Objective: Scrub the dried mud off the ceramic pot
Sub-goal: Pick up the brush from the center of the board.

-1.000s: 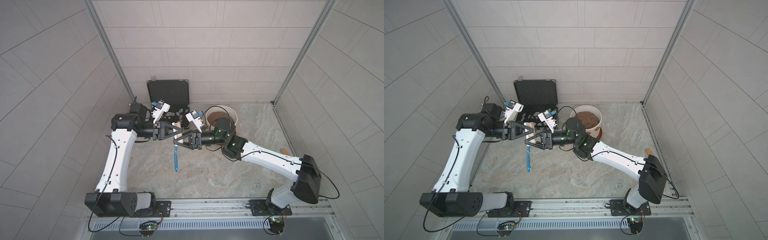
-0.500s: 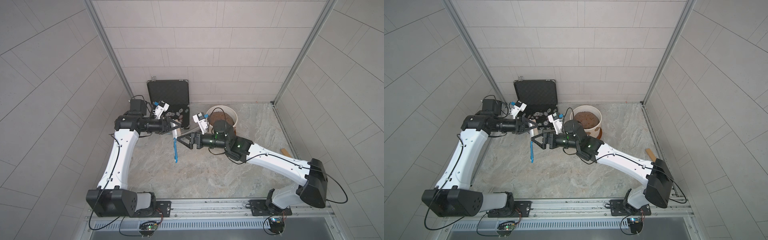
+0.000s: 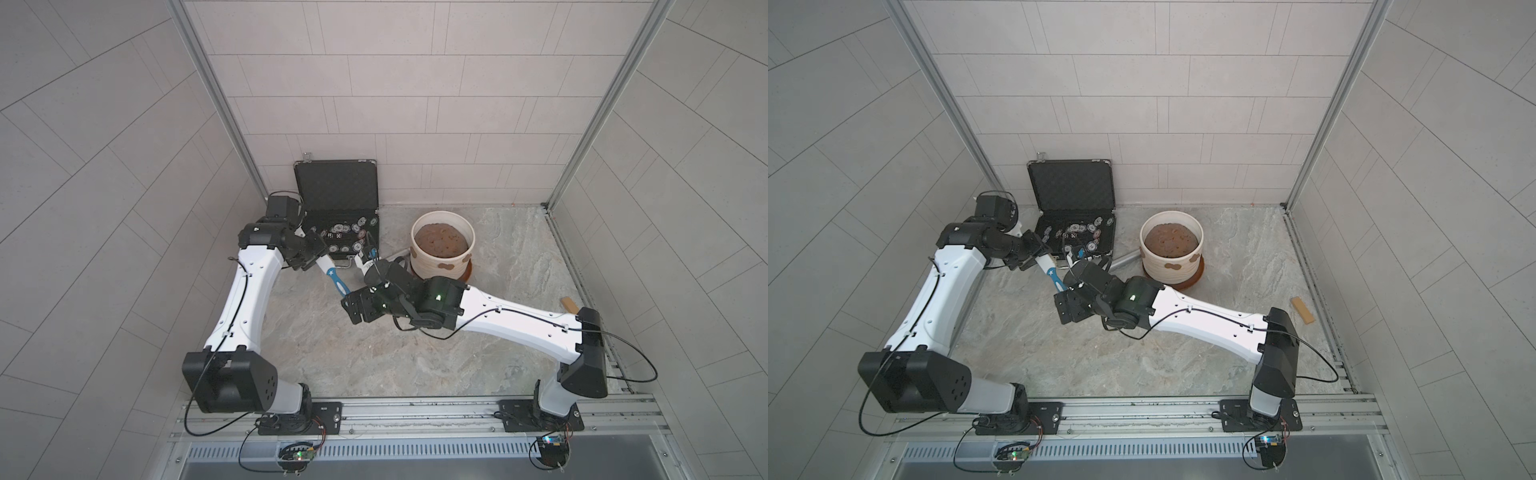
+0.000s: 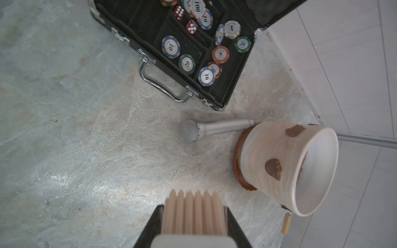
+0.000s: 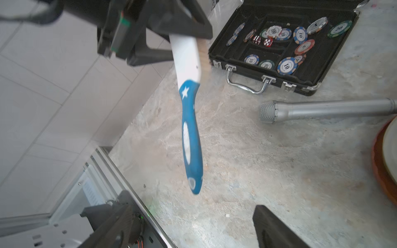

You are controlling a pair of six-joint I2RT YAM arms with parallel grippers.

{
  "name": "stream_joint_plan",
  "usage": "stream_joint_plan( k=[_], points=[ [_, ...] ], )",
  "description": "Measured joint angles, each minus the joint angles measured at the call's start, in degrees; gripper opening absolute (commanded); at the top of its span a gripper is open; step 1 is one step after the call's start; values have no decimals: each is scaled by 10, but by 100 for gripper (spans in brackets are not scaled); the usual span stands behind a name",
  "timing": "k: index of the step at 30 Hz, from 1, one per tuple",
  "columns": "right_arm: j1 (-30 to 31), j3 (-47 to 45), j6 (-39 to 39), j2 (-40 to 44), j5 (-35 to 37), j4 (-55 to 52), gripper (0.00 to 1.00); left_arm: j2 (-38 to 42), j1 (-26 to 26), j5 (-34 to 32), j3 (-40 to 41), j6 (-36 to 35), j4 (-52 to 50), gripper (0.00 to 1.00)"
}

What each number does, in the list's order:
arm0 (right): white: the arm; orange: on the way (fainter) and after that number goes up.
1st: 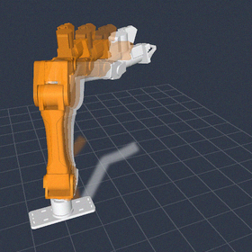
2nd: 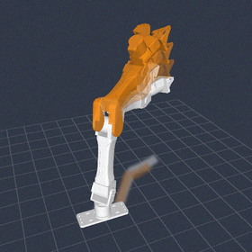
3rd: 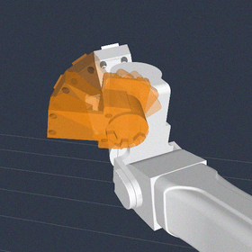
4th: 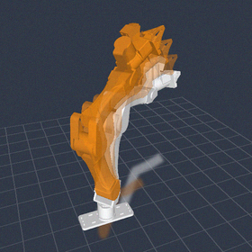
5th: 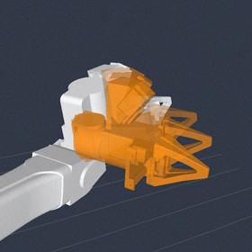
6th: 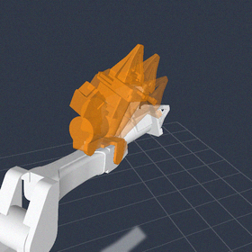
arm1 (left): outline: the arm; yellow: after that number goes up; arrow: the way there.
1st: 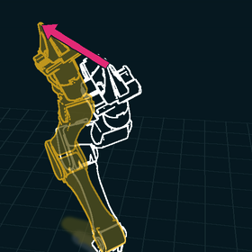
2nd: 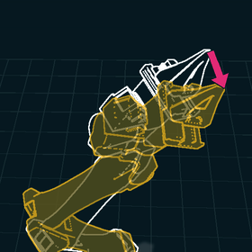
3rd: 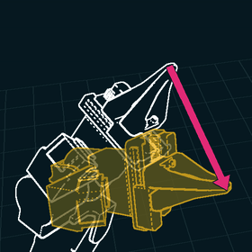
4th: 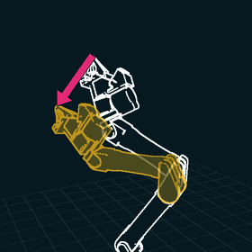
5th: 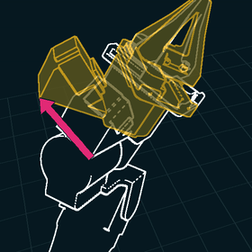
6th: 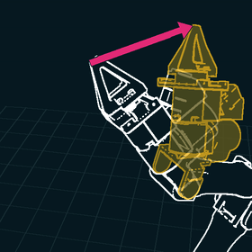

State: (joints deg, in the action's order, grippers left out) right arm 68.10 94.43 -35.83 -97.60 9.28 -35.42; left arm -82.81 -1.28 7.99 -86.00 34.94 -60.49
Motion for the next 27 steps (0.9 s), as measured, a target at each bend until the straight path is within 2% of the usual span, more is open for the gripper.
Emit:
stream_joint_plan(
  k=[9, 12, 14, 20, 24, 27],
  points=[
    [0, -132, 170, 27, 2, 146, 90, -17, 0, 8, 13, 68, -16, 25],
    [0, -120, 233, 7, 5, 186, 78, -17, 0, 19, 33, 80, -15, 25],
    [0, -103, 259, -13, 11, 207, 74, -18, 0, 24, 35, 84, -15, 25],
    [-1, -85, 304, -76, 50, 258, 71, -18, 0, 32, 35, 88, -12, 25],
    [-8, -84, 322, -98, 70, 259, 57, -18, 0, 34, 37, 89, -11, 25],
    [-14, -78, 328, -101, 75, 260, 53, -18, 0, 34, 37, 91, -5, 25]
  ],
)
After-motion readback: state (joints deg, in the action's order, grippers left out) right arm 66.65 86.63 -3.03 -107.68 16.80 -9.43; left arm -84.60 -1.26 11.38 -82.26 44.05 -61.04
